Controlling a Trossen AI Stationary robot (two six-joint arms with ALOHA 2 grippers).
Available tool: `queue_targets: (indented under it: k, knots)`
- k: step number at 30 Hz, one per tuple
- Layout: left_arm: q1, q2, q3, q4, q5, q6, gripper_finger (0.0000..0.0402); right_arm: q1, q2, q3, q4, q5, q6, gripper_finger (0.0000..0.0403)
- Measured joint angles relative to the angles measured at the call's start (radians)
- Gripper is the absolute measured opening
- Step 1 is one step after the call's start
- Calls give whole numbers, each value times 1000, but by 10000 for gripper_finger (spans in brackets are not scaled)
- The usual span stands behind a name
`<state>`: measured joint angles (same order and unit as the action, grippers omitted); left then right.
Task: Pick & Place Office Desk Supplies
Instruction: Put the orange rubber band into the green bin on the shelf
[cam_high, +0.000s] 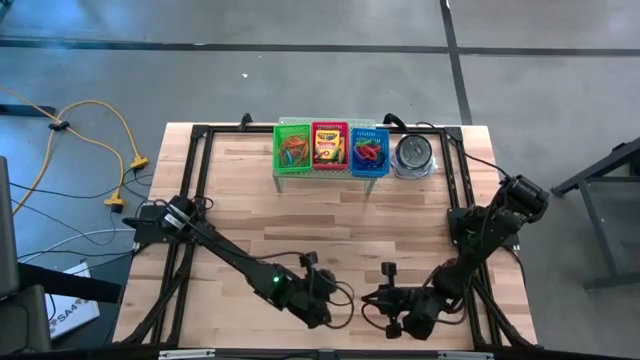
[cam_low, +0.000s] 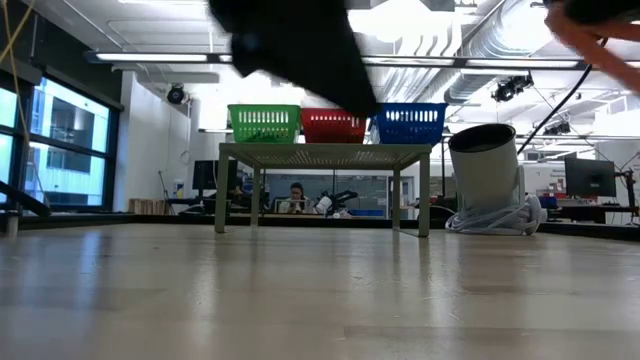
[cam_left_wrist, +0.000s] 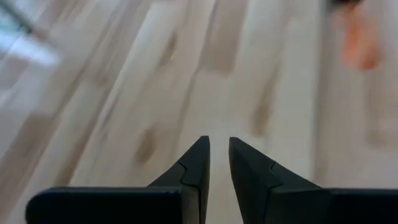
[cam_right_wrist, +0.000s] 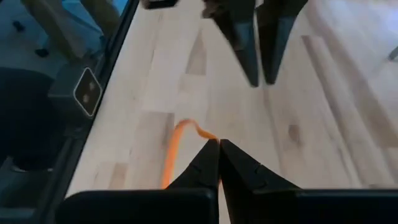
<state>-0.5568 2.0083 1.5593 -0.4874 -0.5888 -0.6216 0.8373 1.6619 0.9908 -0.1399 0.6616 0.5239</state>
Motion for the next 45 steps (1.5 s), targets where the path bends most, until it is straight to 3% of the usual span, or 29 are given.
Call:
queue_targets:
  k: [5,11,24,37,45]
  knots:
    - [0,0,0,225,6,85,55,-1,0,1,-1,110,-58,1]
    - [-2,0,0,346,34,137,55,8,-1,3,36,186,-141,1]
    - [3,0,0,393,168,151,55,7,-2,5,97,185,-218,1]
    - [13,0,-1,440,164,139,55,7,-3,5,132,217,-264,1]
    - [14,41,-1,441,103,124,55,8,-3,5,137,245,-268,1]
